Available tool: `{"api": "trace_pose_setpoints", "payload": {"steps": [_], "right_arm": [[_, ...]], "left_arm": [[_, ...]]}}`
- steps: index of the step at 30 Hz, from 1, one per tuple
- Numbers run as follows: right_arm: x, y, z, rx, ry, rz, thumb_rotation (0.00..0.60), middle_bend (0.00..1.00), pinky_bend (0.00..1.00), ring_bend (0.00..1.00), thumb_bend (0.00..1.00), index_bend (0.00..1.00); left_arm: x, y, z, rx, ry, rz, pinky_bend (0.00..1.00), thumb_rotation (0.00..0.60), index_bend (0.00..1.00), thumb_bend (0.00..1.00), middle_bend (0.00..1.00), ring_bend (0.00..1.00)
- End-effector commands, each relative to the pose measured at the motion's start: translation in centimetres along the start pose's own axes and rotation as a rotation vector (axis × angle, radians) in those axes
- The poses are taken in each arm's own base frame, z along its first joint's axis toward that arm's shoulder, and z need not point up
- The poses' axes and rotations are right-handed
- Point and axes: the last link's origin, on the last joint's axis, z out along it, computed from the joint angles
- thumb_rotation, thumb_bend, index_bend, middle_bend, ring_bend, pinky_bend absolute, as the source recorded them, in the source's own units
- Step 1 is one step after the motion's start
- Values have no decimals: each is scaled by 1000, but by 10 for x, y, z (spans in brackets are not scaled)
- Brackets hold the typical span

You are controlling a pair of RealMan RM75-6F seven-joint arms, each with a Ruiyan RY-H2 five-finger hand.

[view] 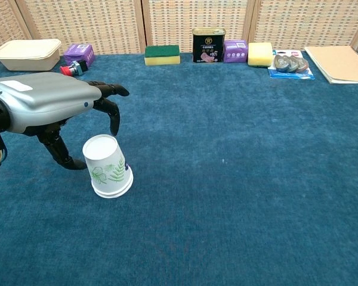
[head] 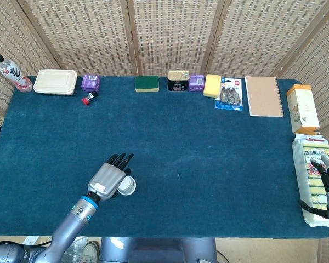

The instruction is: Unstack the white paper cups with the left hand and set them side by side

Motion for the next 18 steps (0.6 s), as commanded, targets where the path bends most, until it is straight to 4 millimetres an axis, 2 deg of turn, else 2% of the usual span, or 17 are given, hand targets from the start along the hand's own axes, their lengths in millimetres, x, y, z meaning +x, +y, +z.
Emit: {"api": "trace_pose_setpoints", "payload": {"steps": [1, 12, 18], "right_arm": [[0, 0, 0, 0, 0, 0, 600, 0, 0, 0, 77, 112], [0, 1, 0, -1, 0, 3, 600, 0, 0, 0, 77, 112], [0, 0, 0, -2, 1, 4, 600, 0, 0, 0, 77, 112]], "left_arm": [[0, 0, 1, 2, 1, 0, 100, 600, 370, 180, 0, 0], [3, -1, 3, 16, 12, 6, 100, 600, 402, 187, 0, 0], [11, -2, -2, 20, 33, 0, 100, 600, 401, 187, 0, 0]]}}
